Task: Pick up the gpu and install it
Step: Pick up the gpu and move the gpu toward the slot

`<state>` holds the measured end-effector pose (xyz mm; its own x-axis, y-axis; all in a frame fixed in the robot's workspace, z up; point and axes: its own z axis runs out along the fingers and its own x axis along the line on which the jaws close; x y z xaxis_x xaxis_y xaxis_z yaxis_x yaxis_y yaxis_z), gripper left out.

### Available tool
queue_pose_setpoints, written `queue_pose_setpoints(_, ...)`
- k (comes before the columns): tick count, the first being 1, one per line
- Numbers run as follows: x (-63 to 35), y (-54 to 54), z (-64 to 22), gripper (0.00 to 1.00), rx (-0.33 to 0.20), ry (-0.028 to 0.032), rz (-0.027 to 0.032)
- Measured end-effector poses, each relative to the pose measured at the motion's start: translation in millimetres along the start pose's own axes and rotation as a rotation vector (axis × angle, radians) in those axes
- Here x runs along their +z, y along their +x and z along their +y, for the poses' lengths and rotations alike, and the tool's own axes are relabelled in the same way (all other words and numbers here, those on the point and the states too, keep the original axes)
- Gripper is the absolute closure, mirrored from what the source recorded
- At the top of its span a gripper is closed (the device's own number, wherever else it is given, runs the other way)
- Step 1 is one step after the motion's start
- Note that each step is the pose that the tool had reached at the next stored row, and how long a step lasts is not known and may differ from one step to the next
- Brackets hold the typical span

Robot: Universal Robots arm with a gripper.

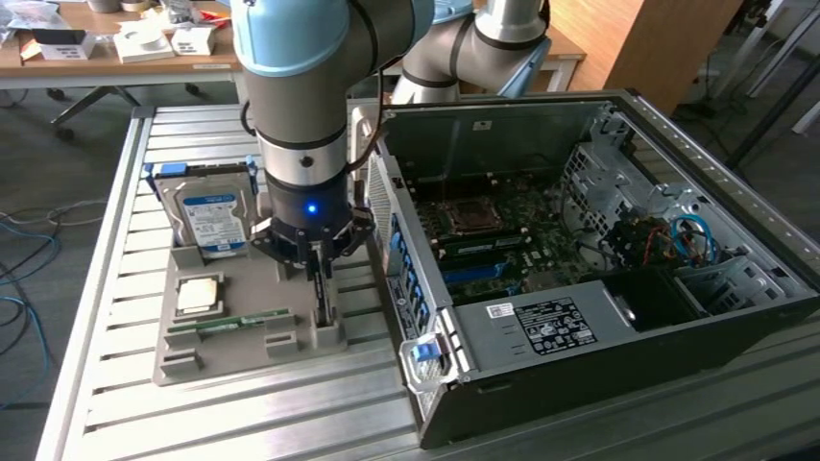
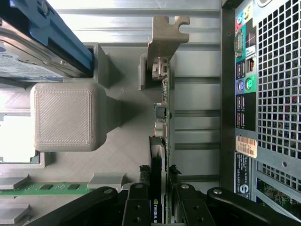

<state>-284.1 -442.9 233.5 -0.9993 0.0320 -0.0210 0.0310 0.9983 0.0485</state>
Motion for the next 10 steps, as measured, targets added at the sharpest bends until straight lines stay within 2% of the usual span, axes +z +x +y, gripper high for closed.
queue_pose_setpoints(5,-7.2,-0.1,0.3,0.74,0.0,0.0,0.0001)
queue_pose_setpoints(10,-21.4,-0.4,1.0,0.74,0.0,-0.0005,0.0001)
